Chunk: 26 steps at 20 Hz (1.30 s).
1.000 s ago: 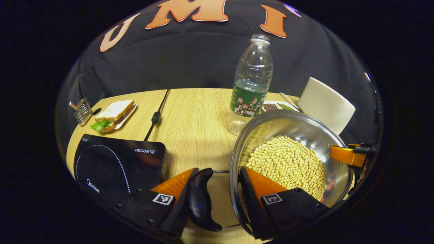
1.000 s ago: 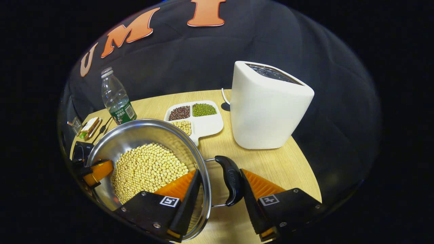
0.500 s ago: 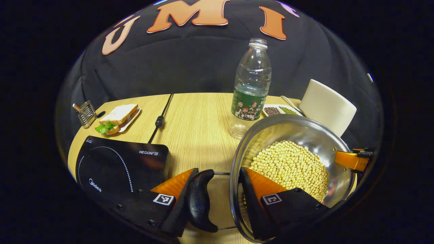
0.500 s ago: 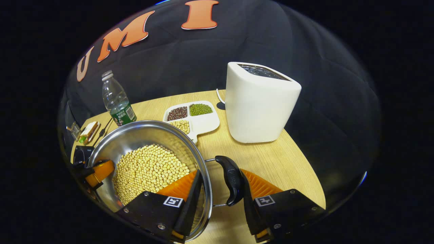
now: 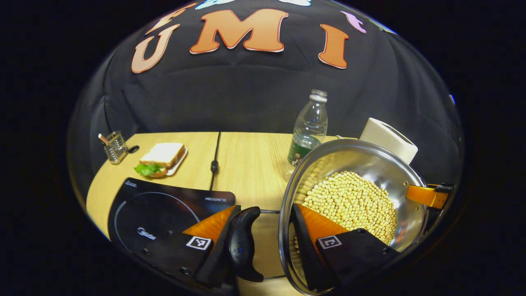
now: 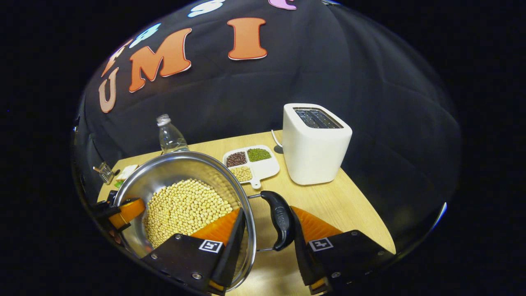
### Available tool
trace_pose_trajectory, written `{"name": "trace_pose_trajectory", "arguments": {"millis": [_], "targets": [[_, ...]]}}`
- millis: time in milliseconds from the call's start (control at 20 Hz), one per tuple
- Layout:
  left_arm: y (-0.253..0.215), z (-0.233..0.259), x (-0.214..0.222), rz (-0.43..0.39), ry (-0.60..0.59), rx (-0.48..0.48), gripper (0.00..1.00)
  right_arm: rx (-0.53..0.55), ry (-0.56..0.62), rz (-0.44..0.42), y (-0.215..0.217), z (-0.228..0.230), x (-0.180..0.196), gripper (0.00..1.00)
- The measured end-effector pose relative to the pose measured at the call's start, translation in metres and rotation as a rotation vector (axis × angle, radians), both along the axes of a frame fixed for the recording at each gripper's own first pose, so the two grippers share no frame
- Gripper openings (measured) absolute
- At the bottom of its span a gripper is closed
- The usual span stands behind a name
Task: First push the handle of the pot to place it horizontally, then grasp the pot with both hands and set it on the induction cooktop.
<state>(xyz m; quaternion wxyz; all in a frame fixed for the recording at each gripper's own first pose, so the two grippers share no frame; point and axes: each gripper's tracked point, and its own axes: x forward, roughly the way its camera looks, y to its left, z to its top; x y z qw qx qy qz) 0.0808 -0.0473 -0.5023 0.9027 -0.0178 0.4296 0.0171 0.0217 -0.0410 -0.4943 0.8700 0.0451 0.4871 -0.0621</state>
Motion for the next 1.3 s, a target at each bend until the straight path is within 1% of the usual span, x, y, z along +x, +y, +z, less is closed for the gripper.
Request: {"name": "trace_pose_trajectory", "arguments": {"millis": [100, 150, 200, 250, 300, 400, 450, 500, 550, 600, 650, 750, 800, 850, 900, 1050, 1250, 1300], "targets": [[0.018, 0.024, -0.002, 0.018, -0.030, 0.003, 0.79, 0.008, -0.034, 0.018, 0.017, 0.019, 0.005, 0.62], [0.027, 0.034, -0.003, 0.026, -0.039, 0.004, 0.77, 0.008, -0.047, 0.032, 0.026, 0.028, 0.006, 0.62], [0.036, 0.046, -0.006, 0.031, -0.050, 0.005, 0.79, 0.012, -0.056, 0.044, 0.035, 0.037, 0.007, 0.62], [0.047, 0.058, -0.009, 0.034, -0.059, 0.010, 0.79, 0.020, -0.068, 0.056, 0.045, 0.046, 0.007, 0.61], [0.058, 0.069, -0.011, 0.043, -0.065, 0.013, 0.77, 0.033, -0.076, 0.065, 0.058, 0.057, 0.007, 0.62], [0.080, 0.091, -0.014, 0.065, -0.084, 0.022, 0.79, 0.046, -0.099, 0.090, 0.086, 0.072, 0.011, 0.61], [0.094, 0.100, -0.018, 0.072, -0.094, 0.034, 0.78, 0.050, -0.108, 0.105, 0.099, 0.078, 0.013, 0.57], [0.107, 0.109, -0.020, 0.083, -0.108, 0.044, 0.78, 0.056, -0.120, 0.116, 0.108, 0.083, 0.015, 0.57], [0.118, 0.115, -0.021, 0.091, -0.122, 0.053, 0.76, 0.059, -0.127, 0.133, 0.120, 0.088, 0.018, 0.57], [0.130, 0.120, -0.025, 0.103, -0.124, 0.062, 0.78, 0.069, -0.132, 0.140, 0.132, 0.090, 0.018, 0.57], [0.141, 0.125, -0.028, 0.116, -0.130, 0.067, 0.78, 0.072, -0.133, 0.153, 0.142, 0.091, 0.020, 0.61], [0.162, 0.130, -0.036, 0.142, -0.133, 0.075, 0.78, 0.093, -0.136, 0.172, 0.164, 0.094, 0.023, 0.61], [0.171, 0.133, -0.038, 0.156, -0.134, 0.079, 0.78, 0.101, -0.133, 0.184, 0.176, 0.092, 0.023, 0.53], [0.182, 0.136, -0.043, 0.167, -0.131, 0.087, 0.78, 0.108, -0.133, 0.190, 0.186, 0.091, 0.023, 0.53], [0.192, 0.139, -0.045, 0.177, -0.135, 0.094, 0.78, 0.113, -0.132, 0.204, 0.193, 0.088, 0.023, 0.58], [0.221, 0.141, -0.051, 0.211, -0.137, 0.111, 0.78, 0.134, -0.132, 0.234, 0.225, 0.087, 0.024, 0.58], [0.253, 0.141, -0.064, 0.244, -0.132, 0.123, 0.78, 0.145, -0.130, 0.267, 0.257, 0.084, 0.025, 0.58], [0.258, 0.140, -0.066, 0.249, -0.129, 0.125, 0.76, 0.147, -0.128, 0.275, 0.263, 0.082, 0.025, 0.58]]}}
